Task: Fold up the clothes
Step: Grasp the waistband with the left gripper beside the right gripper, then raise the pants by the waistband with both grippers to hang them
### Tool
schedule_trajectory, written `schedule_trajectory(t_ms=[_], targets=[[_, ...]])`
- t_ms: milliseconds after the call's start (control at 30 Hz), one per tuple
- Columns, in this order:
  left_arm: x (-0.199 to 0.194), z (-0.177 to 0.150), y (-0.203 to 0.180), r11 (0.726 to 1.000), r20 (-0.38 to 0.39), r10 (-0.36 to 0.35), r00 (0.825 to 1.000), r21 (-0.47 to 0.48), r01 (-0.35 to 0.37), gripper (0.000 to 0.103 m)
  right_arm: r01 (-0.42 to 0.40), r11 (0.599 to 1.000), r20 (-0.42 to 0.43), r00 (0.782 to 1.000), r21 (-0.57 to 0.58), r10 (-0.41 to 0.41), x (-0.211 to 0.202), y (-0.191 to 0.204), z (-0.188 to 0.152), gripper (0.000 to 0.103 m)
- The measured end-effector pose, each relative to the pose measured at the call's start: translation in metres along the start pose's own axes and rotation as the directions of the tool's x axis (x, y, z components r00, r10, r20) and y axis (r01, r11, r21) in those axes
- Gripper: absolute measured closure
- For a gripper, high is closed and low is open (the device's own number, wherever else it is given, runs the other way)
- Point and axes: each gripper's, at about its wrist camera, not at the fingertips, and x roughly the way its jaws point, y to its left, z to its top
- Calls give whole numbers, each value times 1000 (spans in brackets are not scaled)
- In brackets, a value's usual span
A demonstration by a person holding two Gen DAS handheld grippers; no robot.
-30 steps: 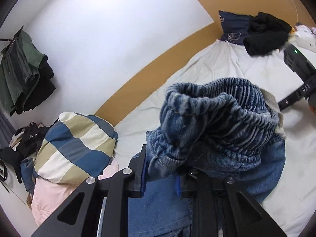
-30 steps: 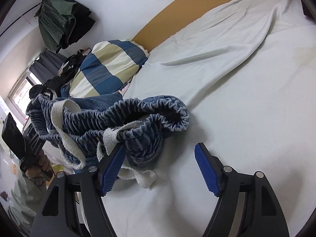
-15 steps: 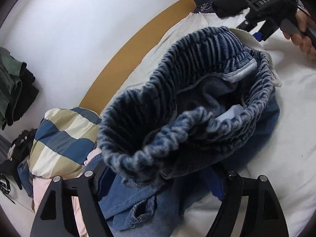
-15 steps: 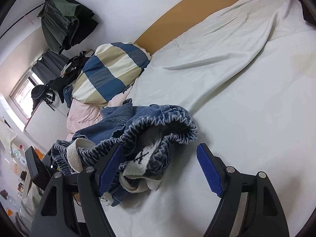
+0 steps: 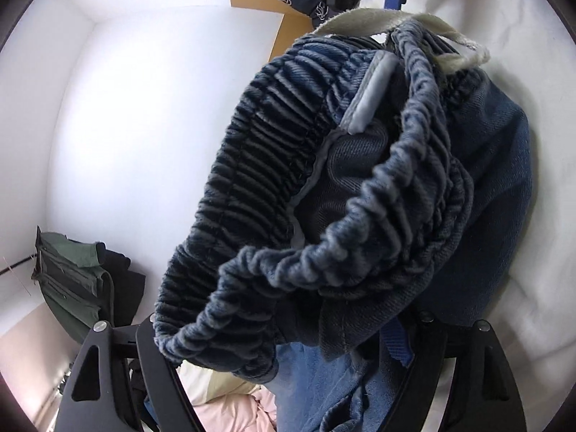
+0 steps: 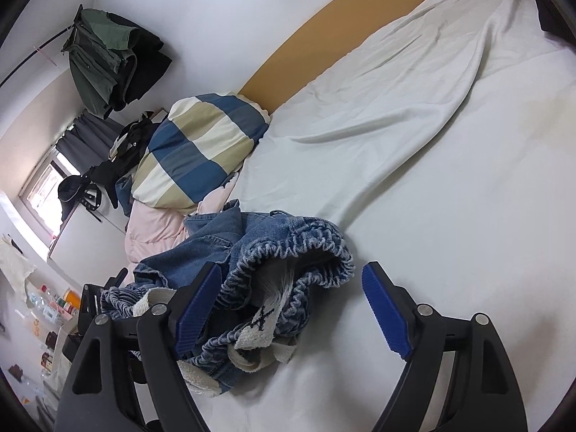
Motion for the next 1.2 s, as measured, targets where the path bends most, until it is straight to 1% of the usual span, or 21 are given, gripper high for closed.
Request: schedule_trajectory(t_ms=[67,133,167,200,267,300,333,400,433,500,633,667,767,833,900,933,1000,1033,1067,1133,1200], targets=[[-1,4,4,1000,13,-19,1000,-24,19,24,-10,1000,-5,1000,-13,10,2,4,0,20],[1,8,13,993,-4,-90,996,-83,89,50,1,999,-14,1000,-40,-1,5,11,-1,20],[3,9,17,989,-26,-102,994,-112,98,54,6,999,-15,1000,-52,-7,5,12,-1,20],[3,10,28,979,-32,-113,993,-172,106,61,3,998,-14,1000,-57,-4,5,13,-1,20],[3,12,50,948,-42,-138,990,-293,120,68,-3,999,10,1000,-39,3,-1,8,2,20],[3,11,67,914,-40,-157,987,-385,130,72,0,1000,28,1000,-25,1,-5,5,4,19],[1,9,87,869,-37,-162,986,-480,124,74,23,1000,51,998,-8,-23,-10,0,5,18],[-8,7,125,774,-28,-143,989,-626,94,76,120,993,91,989,8,-120,-19,-6,8,15],[-15,7,141,735,-16,-124,992,-673,81,77,154,988,101,983,1,-153,-21,-7,9,15],[-30,7,172,661,3,-83,997,-748,57,78,170,985,105,981,-34,-166,-22,-4,9,14],[-58,-4,224,569,-4,12,1000,-822,-10,79,97,987,74,993,-130,-88,-20,12,2,14],[-56,-7,234,540,-8,27,1000,-842,-21,79,79,984,63,996,-161,-70,-19,17,0,14],[-72,-25,251,458,-30,87,996,-886,-67,80,47,952,11,999,-303,-46,-11,43,-12,14],[-71,-48,261,454,-57,109,992,-885,-101,80,21,916,-6,1000,-402,-26,-7,61,-19,14],[-77,-62,273,439,-70,99,993,-892,-106,80,-11,855,-28,1000,-518,-4,0,79,-28,14],[-81,-70,277,425,-72,90,993,-899,-104,80,-3,815,-28,999,-579,-16,2,86,-32,14],[-94,-79,278,421,-85,97,992,-899,-118,80,48,746,14,999,-664,-52,9,100,-36,14],[-106,-80,273,417,-86,100,991,-901,-121,80,60,735,33,998,-675,-51,12,107,-34,14],[-112,-85,272,412,-83,99,992,-904,-117,80,47,740,46,999,-671,-22,13,114,-31,14],[-124,-90,274,422,-84,102,991,-899,-120,80,-49,747,34,995,-663,96,13,132,-28,12],[-132,-93,276,439,-81,106,991,-891,-119,80,-104,682,4,988,-724,155,15,163,-36,8]])
